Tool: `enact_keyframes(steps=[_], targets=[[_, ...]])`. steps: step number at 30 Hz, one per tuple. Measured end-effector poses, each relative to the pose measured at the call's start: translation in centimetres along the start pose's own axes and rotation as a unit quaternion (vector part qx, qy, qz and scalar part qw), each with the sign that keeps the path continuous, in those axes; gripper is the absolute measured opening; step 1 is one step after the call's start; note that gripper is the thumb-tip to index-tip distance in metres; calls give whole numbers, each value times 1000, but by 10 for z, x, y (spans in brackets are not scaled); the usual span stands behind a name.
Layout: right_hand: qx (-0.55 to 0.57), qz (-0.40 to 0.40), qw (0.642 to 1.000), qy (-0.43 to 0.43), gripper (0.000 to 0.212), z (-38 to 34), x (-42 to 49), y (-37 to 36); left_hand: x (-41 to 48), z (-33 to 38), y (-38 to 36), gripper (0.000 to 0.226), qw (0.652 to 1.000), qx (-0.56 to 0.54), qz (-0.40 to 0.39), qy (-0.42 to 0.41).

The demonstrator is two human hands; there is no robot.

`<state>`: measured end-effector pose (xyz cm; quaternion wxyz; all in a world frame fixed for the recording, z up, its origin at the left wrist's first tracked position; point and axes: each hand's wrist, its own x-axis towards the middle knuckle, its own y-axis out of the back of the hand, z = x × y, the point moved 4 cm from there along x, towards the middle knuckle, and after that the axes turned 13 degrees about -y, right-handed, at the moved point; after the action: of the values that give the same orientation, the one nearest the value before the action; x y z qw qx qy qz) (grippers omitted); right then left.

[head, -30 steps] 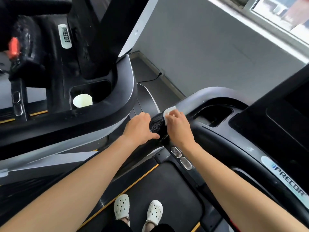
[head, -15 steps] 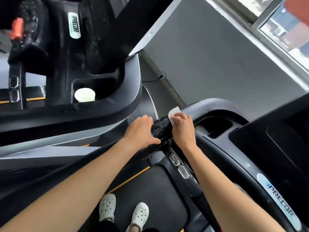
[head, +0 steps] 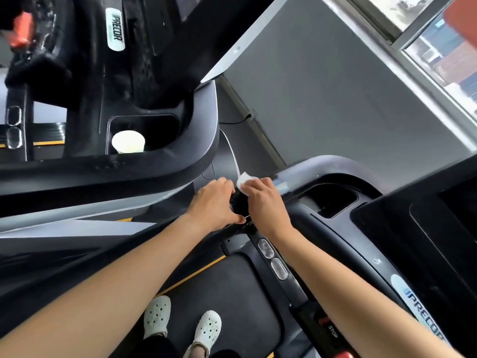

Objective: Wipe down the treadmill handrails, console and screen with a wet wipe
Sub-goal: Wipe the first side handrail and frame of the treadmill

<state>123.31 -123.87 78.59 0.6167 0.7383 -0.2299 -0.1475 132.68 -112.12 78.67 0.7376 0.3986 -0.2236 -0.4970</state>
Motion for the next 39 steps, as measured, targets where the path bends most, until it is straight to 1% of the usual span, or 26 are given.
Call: enact_keyframes(steps=[1,3,6,7,8,10,13,15,16,17,19,20,21,22,25,27,28,30,33,34,35,36,39], targets=[[-10,-11,1000,17,37,3,0,3,0,0,0,79,1000,-1,0,1],[-22,-3,1000,4,40,20,2,10,-1,0,0,78,1000,-3,3,-1],[12,29,992,-120,40,48,6,17,-2,0,-1,77,1000,-11,8,-2],[24,32,988,-146,35,49,4,17,-2,0,-1,77,1000,-14,9,0],[32,34,988,-149,29,43,1,16,-2,0,-1,77,1000,-15,10,2],[46,29,994,-98,18,23,-12,11,-2,0,-2,77,1000,-13,10,3],[65,17,998,-3,16,3,-25,8,-1,0,-2,75,1000,-9,9,0],[50,32,998,16,14,8,-21,10,-2,0,-3,75,1000,-9,9,0],[39,47,998,6,15,15,-15,11,-2,-1,-4,75,1000,-10,10,0],[33,60,997,-22,17,25,-9,12,-3,-1,-4,75,1000,-11,10,0],[35,64,990,-118,24,42,0,14,-3,0,-4,75,1000,-10,10,-1],[37,60,986,-149,30,44,1,13,-3,0,-5,75,1000,-10,11,-1],[42,56,986,-150,35,40,-1,12,-3,0,-5,76,1000,-9,12,0],[52,49,990,-125,38,31,-5,9,-3,0,-4,76,1000,-9,13,3],[80,11,997,6,40,-2,-25,6,-3,0,-4,76,1000,-11,19,6],[83,-6,995,58,39,-5,-32,7,-4,1,-5,75,1000,-10,23,4],[81,-9,995,60,35,-1,-30,8,-4,1,-5,76,1000,-10,24,4],[84,7,996,25,25,16,-21,11,-4,1,-5,77,1000,-13,25,6],[111,47,990,-78,27,40,-5,14,-5,1,-5,76,999,-17,28,3],[118,57,986,-104,29,42,-3,15,-6,1,-5,76,999,-19,28,3],[120,58,985,-110,30,39,-3,15,-6,0,-5,77,999,-20,28,4],[121,50,987,-90,32,32,-5,14,-7,0,-5,78,999,-19,28,6],[101,3,994,37,42,8,-22,10,-7,0,-6,78,999,-17,32,10]])
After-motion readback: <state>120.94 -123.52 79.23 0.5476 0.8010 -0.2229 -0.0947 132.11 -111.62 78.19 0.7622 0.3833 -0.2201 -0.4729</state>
